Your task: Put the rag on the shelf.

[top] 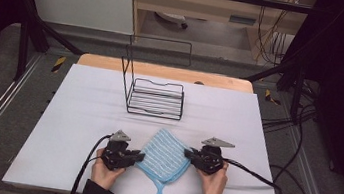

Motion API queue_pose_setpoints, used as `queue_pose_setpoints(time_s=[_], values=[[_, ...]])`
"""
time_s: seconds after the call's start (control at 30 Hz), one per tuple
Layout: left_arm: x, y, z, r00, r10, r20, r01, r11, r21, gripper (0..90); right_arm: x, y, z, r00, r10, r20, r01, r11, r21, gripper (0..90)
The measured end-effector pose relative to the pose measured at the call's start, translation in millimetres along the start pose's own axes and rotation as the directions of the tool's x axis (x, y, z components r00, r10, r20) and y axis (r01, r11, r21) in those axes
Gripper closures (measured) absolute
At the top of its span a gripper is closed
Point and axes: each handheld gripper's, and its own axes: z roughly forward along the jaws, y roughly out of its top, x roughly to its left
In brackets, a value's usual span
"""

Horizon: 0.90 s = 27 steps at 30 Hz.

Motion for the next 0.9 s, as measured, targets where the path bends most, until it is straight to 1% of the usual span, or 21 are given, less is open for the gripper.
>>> queue_pose_setpoints(time_s=[0.07,0.13,0.17,0.2,0.27,0.33,0.37,0.4,0.47,0.5,0.53,0.57,0.67,0.7,0.73,0.87,0.9], values=[[-3.1,-2.4,-2.4,0.9999,0.005,-0.01,-0.005,1.0,-0.003,78.4,-0.3,0.6,0.4,1.0,-0.002,-0.001,0.002,1.0,-0.005,77.6],[-7.5,-5.8,-5.2,0.9997,0.014,-0.022,-0.015,0.9999,-0.007,79.2,-0.2,2.9,1.2,0.9999,0.0,-0.014,0.0,1.0,-0.007,78.1],[-9.7,-8.0,-6.8,0.9995,0.015,-0.029,-0.016,0.9998,-0.01,79.5,0.3,4.6,2.4,0.9999,-0.007,-0.014,0.007,1.0,-0.006,78.2],[-11.8,-10.2,-8.6,0.999,0.022,-0.04,-0.022,0.9997,-0.013,79.6,1.5,6.6,3.7,0.9997,-0.022,-0.014,0.022,1.0,-0.003,78.2],[-15.2,-14.9,-12.3,0.9985,0.021,-0.05,-0.022,0.9996,-0.02,79.9,5.9,12.0,7.0,0.9981,-0.06,-0.013,0.06,0.998,0.006,78.1],[-17.7,-19.8,-16.5,0.9983,0.016,-0.057,-0.018,0.9995,-0.027,80.0,9.2,17.7,10.5,0.996,-0.086,-0.024,0.086,0.996,0.003,77.8],[-18.5,-22.2,-18.7,0.9983,0.009,-0.057,-0.011,0.9995,-0.03,80.0,11.7,23.1,14.0,0.9945,-0.096,-0.043,0.096,0.995,-0.001,77.7],[-19.2,-24.6,-20.6,0.9984,0.002,-0.057,-0.004,0.9995,-0.033,80.0,11.7,23.1,14.0,0.9945,-0.096,-0.043,0.096,0.995,-0.001,77.7],[-19.9,-29.2,-24.2,0.9983,-0.011,-0.058,0.009,0.9993,-0.037,79.9,13.9,27.8,17.9,0.9927,-0.102,-0.065,0.102,0.995,0.003,77.5],[-20.7,-31.3,-25.9,0.9981,-0.02,-0.058,0.018,0.9991,-0.039,79.8,15.1,29.7,20.5,0.9906,-0.117,-0.071,0.118,0.993,0.002,77.5],[-22.0,-33.3,-27.6,0.9976,-0.023,-0.065,0.02,0.9989,-0.042,79.6,17.9,33.5,25.6,0.9867,-0.137,-0.088,0.138,0.99,0.003,77.2],[-23.6,-35.0,-29.2,0.9971,-0.028,-0.07,0.025,0.9987,-0.044,79.6,17.9,33.5,25.6,0.9867,-0.137,-0.088,0.138,0.99,0.003,77.2],[-27.5,-38.7,-31.6,0.9955,-0.033,-0.089,0.029,0.9983,-0.052,79.1,21.6,36.9,34.2,0.9815,-0.164,-0.099,0.166,0.986,0.021,76.7],[-27.2,-39.6,-31.7,0.9953,-0.036,-0.09,0.031,0.998,-0.055,78.9,21.7,37.3,36.9,0.9808,-0.166,-0.102,0.17,0.985,0.028,76.4],[-26.7,-39.9,-31.6,0.9955,-0.038,-0.087,0.033,0.9978,-0.058,78.5,22.0,37.4,39.3,0.9823,-0.158,-0.101,0.162,0.986,0.036,76.1],[-24.6,-39.6,-32.3,0.996,-0.035,-0.082,0.03,0.9977,-0.061,75.6,20.6,36.0,41.7,0.9802,-0.175,-0.093,0.178,0.984,0.031,72.5],[-24.0,-38.4,-33.3,0.9962,-0.03,-0.082,0.026,0.9981,-0.055,73.5,20.8,36.1,40.7,0.9803,-0.177,-0.088,0.18,0.983,0.029,69.7]])
